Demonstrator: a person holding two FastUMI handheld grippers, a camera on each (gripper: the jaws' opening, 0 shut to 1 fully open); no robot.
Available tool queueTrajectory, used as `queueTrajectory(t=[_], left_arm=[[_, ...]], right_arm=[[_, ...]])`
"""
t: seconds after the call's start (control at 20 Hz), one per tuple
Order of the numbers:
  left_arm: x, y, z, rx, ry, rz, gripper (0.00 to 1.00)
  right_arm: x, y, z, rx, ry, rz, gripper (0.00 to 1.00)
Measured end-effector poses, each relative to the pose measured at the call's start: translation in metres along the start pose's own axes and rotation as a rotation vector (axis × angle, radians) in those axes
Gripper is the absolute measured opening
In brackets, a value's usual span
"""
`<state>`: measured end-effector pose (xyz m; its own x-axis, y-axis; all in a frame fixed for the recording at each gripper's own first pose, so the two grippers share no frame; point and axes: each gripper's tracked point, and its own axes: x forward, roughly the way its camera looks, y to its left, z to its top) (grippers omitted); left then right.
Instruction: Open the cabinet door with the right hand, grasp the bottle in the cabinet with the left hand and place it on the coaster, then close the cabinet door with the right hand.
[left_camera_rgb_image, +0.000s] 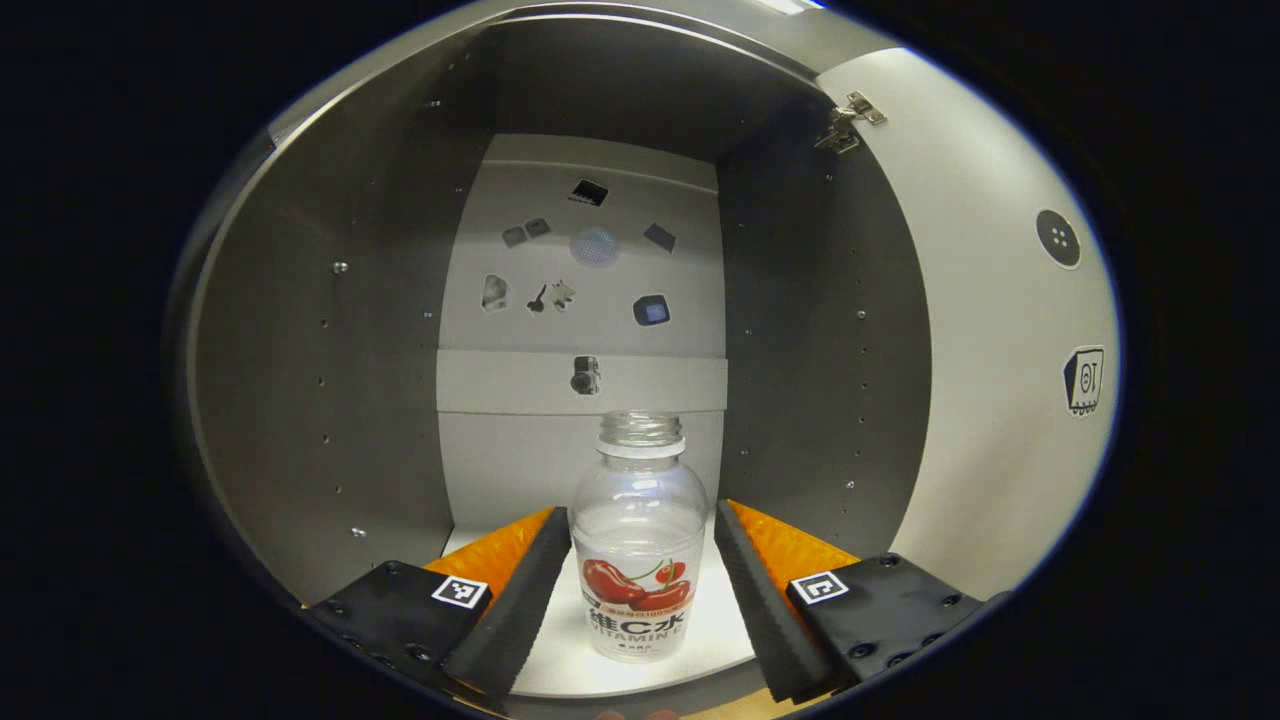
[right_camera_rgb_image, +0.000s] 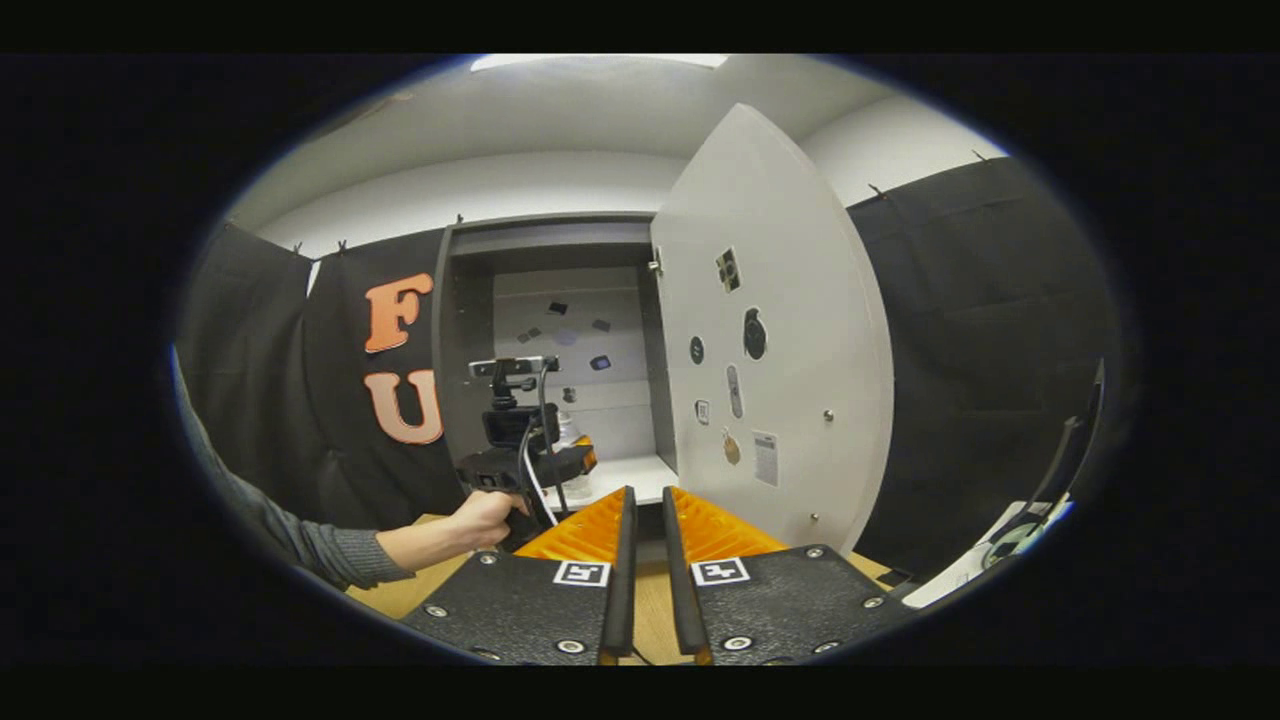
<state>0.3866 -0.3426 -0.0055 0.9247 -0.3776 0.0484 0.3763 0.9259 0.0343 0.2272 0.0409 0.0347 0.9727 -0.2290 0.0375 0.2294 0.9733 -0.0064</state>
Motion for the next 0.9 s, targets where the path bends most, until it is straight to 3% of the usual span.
queueTrajectory(t=[0.2, 0.25, 0.5, 0.9], left_arm=[[0.007, 0.003, -0.005, 0.026, 0.019, 0.008, 0.93], [0.009, 0.002, -0.005, 0.021, 0.019, 0.001, 0.84], [-0.003, 0.005, 0.006, 0.01, -0.01, -0.005, 0.84], [-0.094, 0.028, 0.028, 0.009, -0.052, 0.032, 0.85]], right_arm=[[0.006, 0.001, -0.014, 0.023, 0.038, 0.001, 0.16], [0.007, 0.0, -0.017, 0.025, 0.046, 0.001, 0.16], [0.007, -0.002, -0.024, 0.042, 0.069, 0.017, 0.16], [-0.017, -0.001, -0.017, 0.04, 0.062, 0.095, 0.16]])
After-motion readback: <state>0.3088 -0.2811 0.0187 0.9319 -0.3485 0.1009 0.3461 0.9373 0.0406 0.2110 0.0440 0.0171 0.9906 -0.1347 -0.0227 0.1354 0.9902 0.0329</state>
